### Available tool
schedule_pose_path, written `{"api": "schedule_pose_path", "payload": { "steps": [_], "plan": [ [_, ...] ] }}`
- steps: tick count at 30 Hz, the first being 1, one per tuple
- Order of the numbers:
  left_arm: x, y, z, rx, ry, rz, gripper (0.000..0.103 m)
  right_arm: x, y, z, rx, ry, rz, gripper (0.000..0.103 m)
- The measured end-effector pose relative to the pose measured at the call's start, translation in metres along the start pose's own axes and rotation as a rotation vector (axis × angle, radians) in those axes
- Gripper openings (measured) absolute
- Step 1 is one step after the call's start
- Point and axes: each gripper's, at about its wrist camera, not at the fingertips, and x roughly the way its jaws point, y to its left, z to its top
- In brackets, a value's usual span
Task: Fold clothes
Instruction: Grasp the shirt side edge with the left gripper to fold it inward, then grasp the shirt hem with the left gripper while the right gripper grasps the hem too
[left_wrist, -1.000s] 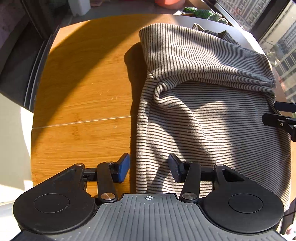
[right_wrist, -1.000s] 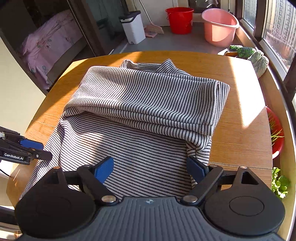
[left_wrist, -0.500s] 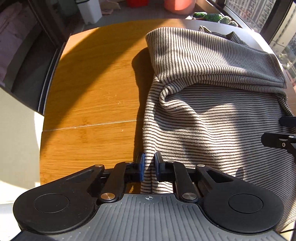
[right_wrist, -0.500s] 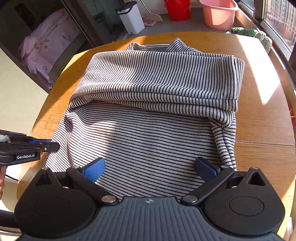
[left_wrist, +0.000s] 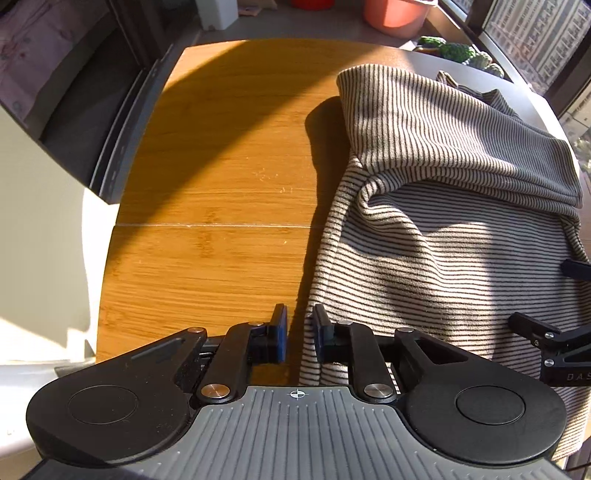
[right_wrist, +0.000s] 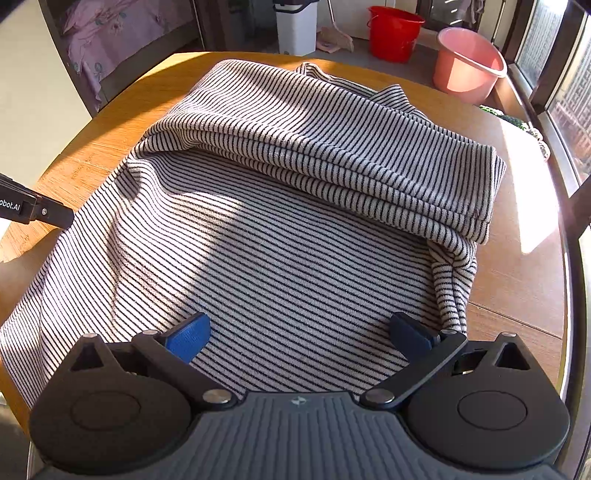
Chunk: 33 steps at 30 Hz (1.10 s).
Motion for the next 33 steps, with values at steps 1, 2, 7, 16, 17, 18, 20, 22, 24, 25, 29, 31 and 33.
{"api": "schedule_pose_path", "payload": {
  "steps": [1, 2, 7, 16, 17, 18, 20, 22, 24, 25, 29, 31, 33],
  "plan": [
    [-0.001, 0.002, 0.001, -0.012, -0.004, 0.002, 0.020, 0.000, 0.000, 0.001, 0.010, 0.007, -0.007, 0.103],
    [-0.003, 0.003, 0.002, -0.024, -0.007, 0.004, 0.022, 0.001, 0.001, 0.002, 0.022, 0.014, -0.012, 0.103],
    [-0.009, 0.010, 0.012, -0.116, -0.024, -0.041, 0.046, 0.005, -0.001, 0.011, 0.034, 0.058, -0.014, 0.103],
    [-0.013, -0.002, 0.047, -0.179, -0.117, -0.168, 0.073, 0.008, -0.011, 0.024, 0.080, 0.104, 0.011, 0.103],
    [-0.013, -0.005, 0.057, -0.177, -0.142, -0.182, 0.075, 0.001, -0.018, 0.026, 0.111, 0.065, 0.022, 0.103],
    [-0.014, -0.008, 0.067, -0.176, -0.167, -0.195, 0.080, -0.007, -0.027, 0.028, 0.144, 0.020, 0.033, 0.103],
    [-0.010, -0.012, 0.085, -0.155, -0.186, -0.216, 0.091, -0.029, -0.048, 0.033, 0.214, -0.137, 0.029, 0.103],
    [0.000, -0.016, 0.103, -0.132, -0.168, -0.234, 0.094, -0.045, -0.069, 0.045, 0.253, -0.250, -0.058, 0.103],
    [0.012, -0.020, 0.117, -0.135, -0.141, -0.242, 0.094, -0.046, -0.097, 0.065, 0.311, -0.281, -0.091, 0.103],
    [0.018, -0.023, 0.124, -0.140, -0.129, -0.247, 0.094, -0.045, -0.111, 0.072, 0.349, -0.290, -0.097, 0.103],
    [0.038, -0.030, 0.141, -0.153, -0.094, -0.246, 0.093, -0.022, -0.165, 0.094, 0.491, -0.221, -0.033, 0.077],
    [0.044, -0.033, 0.148, -0.155, -0.092, -0.221, 0.093, -0.006, -0.182, 0.100, 0.546, -0.159, 0.031, 0.053],
    [0.043, -0.037, 0.151, -0.133, -0.107, -0.215, 0.092, 0.003, -0.189, 0.102, 0.558, -0.148, 0.056, 0.042]
  ]
}}
